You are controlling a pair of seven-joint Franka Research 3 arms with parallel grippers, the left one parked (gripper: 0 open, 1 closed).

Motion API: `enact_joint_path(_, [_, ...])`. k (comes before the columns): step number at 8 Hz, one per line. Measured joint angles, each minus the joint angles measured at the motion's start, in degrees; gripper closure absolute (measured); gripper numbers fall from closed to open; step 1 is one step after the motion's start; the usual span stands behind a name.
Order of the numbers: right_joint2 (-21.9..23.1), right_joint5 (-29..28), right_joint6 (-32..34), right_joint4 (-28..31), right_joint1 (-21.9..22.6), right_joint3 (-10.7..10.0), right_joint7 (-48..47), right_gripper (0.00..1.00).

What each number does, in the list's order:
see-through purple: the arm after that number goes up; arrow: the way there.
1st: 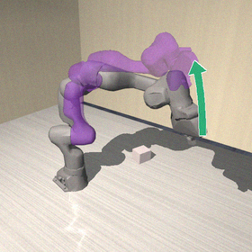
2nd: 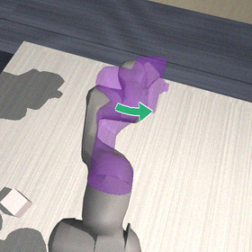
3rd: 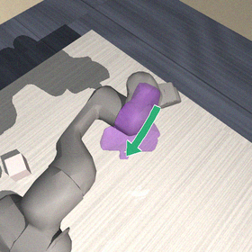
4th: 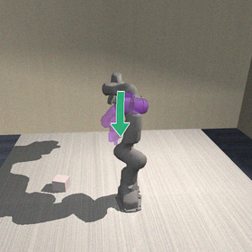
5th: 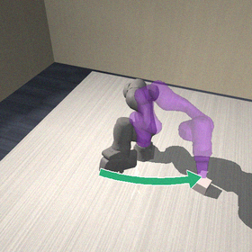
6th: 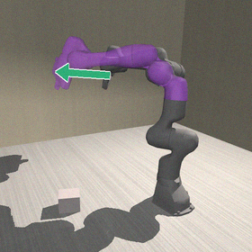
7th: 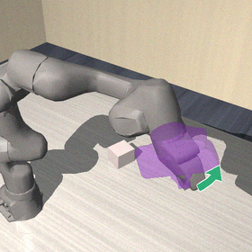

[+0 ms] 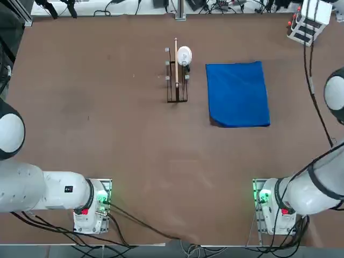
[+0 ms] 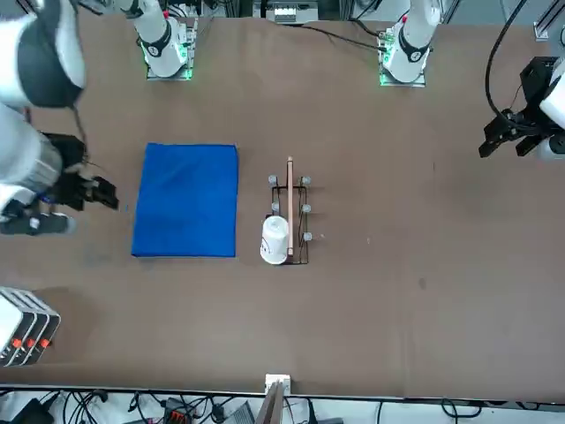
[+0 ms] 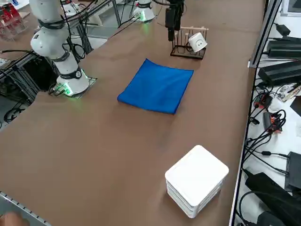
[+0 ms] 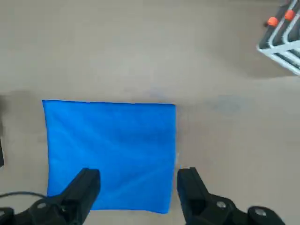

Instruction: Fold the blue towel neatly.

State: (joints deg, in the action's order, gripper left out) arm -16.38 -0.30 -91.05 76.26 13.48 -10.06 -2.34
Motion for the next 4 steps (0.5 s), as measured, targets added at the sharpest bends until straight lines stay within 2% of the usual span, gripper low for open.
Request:
enact_joint_path(1, [2.07, 0.71, 1.35, 0.43, -1.19, 0.26, 0.12, 0.0])
enact_joint_path(2, [4.28, 0.83, 2.19, 1.38, -3.35, 1.66, 0.02, 0.0])
enact_joint_path(4, [8.5, 0.93, 3.59, 3.08, -7.93, 5.73, -2.12, 0.0])
